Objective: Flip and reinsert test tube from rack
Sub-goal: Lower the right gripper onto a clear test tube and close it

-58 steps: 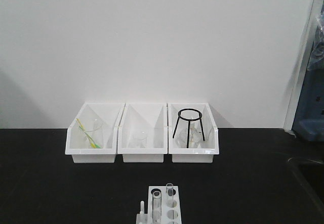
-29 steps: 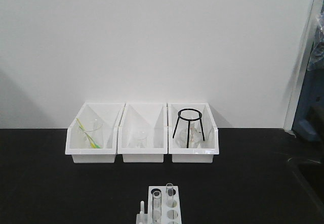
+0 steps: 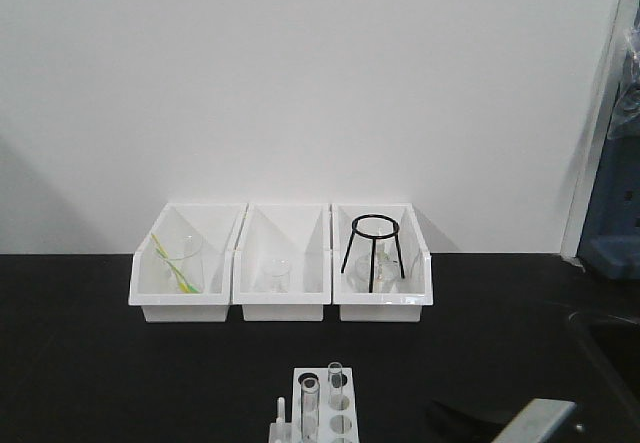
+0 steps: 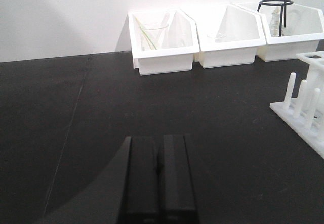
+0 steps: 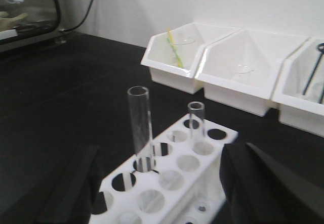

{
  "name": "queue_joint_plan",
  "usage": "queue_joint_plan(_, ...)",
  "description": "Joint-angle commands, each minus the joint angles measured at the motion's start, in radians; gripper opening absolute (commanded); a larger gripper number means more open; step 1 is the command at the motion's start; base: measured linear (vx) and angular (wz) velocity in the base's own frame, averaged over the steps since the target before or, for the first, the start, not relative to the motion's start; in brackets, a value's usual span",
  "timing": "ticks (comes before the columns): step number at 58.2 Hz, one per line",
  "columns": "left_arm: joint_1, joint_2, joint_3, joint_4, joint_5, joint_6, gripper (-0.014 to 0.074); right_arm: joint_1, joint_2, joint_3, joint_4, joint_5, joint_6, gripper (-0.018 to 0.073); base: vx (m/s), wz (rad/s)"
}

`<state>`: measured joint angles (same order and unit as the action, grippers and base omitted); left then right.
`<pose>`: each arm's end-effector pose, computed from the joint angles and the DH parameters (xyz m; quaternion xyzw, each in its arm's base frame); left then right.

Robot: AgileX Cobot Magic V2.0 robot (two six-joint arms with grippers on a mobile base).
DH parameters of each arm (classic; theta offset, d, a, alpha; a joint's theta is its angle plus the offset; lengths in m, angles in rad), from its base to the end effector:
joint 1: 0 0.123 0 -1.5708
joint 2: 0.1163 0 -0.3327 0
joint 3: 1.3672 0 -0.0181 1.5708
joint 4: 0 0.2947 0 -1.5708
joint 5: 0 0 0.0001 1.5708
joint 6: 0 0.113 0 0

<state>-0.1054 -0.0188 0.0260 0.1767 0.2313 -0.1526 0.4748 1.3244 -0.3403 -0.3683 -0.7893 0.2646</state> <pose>0.0729 -0.0031 0.1803 0.0341 0.7566 -0.0128 0.6529 0.2208 0.1459 0.2183 -0.2585 0.7083 0.2472 0.6086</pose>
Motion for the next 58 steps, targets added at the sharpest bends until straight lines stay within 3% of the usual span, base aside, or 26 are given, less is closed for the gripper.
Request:
queue_joint_plan(1, 0.0, -0.008, -0.004, -0.004, -0.079, -0.009, -0.0006, 0.006, 0.099, -0.076, -0.006, -0.196, -0.009, 0.053, 0.0, 0.0)
queue_joint_plan(10, 0.0, -0.008, -0.004, -0.004, -0.079, -0.009, -0.0006, 0.006, 0.289, -0.209, -0.022, -0.262, -0.009, 0.053, 0.0, 0.0)
queue_joint_plan(16, 0.0, -0.008, -0.004, -0.004, -0.079, -0.009, -0.0006, 0.006, 0.372, -0.287, -0.085, -0.268, -0.004, 0.053, 0.0, 0.0)
queue_joint_plan(37, 0.0, -0.008, -0.004, -0.004, -0.079, -0.009, -0.0006, 0.006, 0.526, -0.42, -0.135, -0.286, 0.01, 0.0498, 0.0, 0.0)
queue_joint_plan(47, 0.0, -0.008, -0.004, -0.004, -0.079, -0.009, -0.0006, 0.006, 0.536, -0.423, -0.14, -0.313, 0.01, 0.0369, 0.0, 0.0)
queue_joint_plan(58, 0.0, -0.008, -0.004, -0.004, -0.079, -0.009, -0.0006, 0.006, 0.536, -0.423, -0.14, -0.337, 0.01, 0.0107, 0.0, 0.0)
